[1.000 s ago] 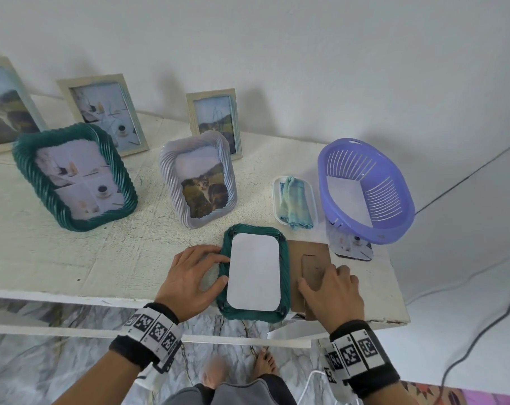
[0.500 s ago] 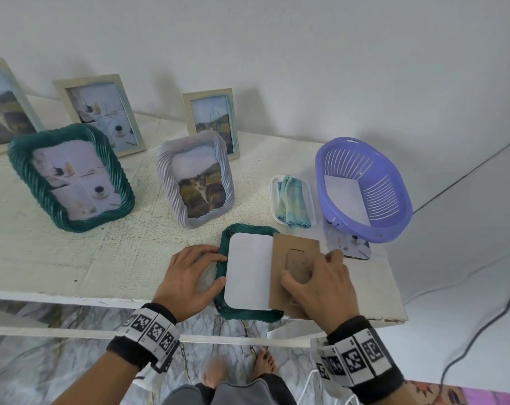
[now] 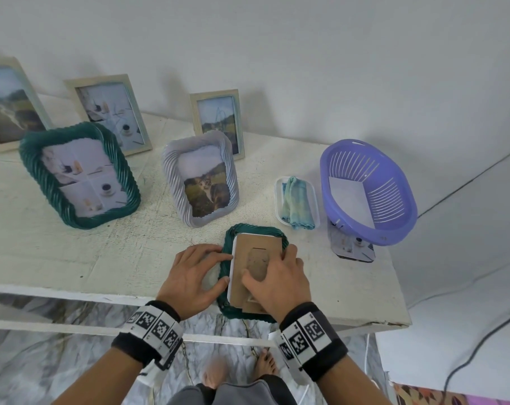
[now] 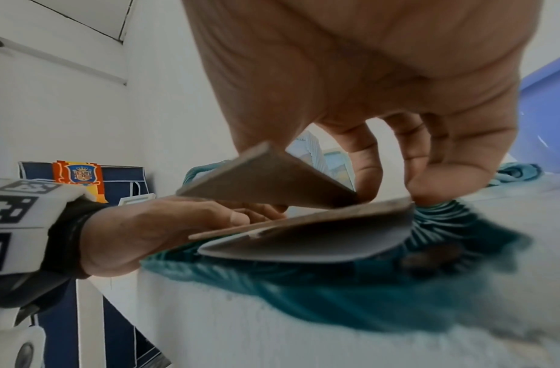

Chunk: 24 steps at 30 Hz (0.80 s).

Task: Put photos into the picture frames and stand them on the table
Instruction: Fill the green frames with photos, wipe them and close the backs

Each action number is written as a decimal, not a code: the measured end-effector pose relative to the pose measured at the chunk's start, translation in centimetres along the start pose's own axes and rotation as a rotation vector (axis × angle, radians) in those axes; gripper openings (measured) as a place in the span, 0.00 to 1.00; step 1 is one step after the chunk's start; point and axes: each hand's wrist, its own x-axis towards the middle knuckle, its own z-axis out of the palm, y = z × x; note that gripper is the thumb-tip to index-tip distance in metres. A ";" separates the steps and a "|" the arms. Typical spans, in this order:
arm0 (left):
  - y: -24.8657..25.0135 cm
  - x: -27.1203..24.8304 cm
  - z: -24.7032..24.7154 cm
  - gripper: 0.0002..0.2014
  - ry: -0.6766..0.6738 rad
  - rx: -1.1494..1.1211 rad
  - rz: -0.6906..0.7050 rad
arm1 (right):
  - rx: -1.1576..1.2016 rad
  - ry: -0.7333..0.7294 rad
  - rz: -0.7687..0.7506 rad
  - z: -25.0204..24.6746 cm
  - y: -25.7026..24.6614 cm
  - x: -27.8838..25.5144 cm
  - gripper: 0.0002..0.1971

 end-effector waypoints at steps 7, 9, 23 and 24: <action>-0.1 0.0 0.1 0.19 0.007 0.000 -0.002 | 0.000 -0.006 -0.021 0.5 0.0 0.1 0.32; -0.1 0.1 0.1 0.19 0.011 -0.005 -0.005 | 0.005 -0.002 -0.028 0.5 0.1 0.1 0.33; -0.3 0.1 0.1 0.19 0.014 -0.061 -0.036 | -0.014 0.010 -0.070 1.1 0.6 0.1 0.36; -0.4 0.2 0.1 0.19 0.012 -0.067 -0.042 | -0.010 0.011 -0.071 1.1 0.6 0.1 0.36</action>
